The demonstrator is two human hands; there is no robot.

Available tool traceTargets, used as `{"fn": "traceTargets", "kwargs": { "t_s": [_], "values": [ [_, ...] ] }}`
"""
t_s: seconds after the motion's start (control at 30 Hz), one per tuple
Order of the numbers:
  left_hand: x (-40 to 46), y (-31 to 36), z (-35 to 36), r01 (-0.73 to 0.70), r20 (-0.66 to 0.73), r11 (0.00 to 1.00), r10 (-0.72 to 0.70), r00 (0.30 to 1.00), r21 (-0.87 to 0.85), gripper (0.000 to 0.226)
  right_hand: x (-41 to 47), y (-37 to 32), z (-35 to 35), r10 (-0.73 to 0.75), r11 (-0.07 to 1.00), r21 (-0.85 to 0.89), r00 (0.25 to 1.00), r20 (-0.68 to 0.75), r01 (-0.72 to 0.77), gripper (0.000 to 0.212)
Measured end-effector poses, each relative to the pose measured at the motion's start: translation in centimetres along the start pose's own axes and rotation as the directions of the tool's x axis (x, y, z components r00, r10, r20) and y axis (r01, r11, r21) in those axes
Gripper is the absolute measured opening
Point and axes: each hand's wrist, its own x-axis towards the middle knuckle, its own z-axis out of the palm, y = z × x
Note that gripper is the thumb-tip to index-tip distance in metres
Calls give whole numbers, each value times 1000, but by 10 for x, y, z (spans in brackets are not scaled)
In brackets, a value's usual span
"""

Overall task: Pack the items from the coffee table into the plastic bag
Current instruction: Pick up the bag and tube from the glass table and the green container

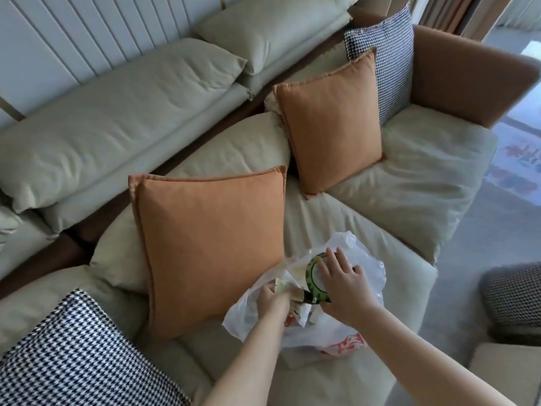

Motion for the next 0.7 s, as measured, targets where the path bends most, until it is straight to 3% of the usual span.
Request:
{"fn": "traceTargets", "kwargs": {
  "t_s": [0.1,0.23,0.33,0.43,0.57,0.7],
  "values": [
    [23,-6,21,2,-52,995,3,999,96,30,20,6,18,-43,989,-136,997,67,52,91],
    [45,-16,43,-71,-52,960,88,995,270,32,29,17,42,-20,992,-121,997,71,29,87],
    [56,-26,46,-149,-40,858,194,980,491,32,29,24,69,-35,992,-114,992,125,49,68],
    [63,-35,45,-147,-64,759,242,968,634,52,27,28,79,-68,977,-183,976,205,106,67],
    [58,-35,47,-128,-96,775,236,967,618,69,21,25,78,-60,980,-171,971,232,101,74],
    [36,-28,37,-171,-51,783,250,967,598,76,10,14,58,-78,981,-164,987,140,101,55]
  ]
}}
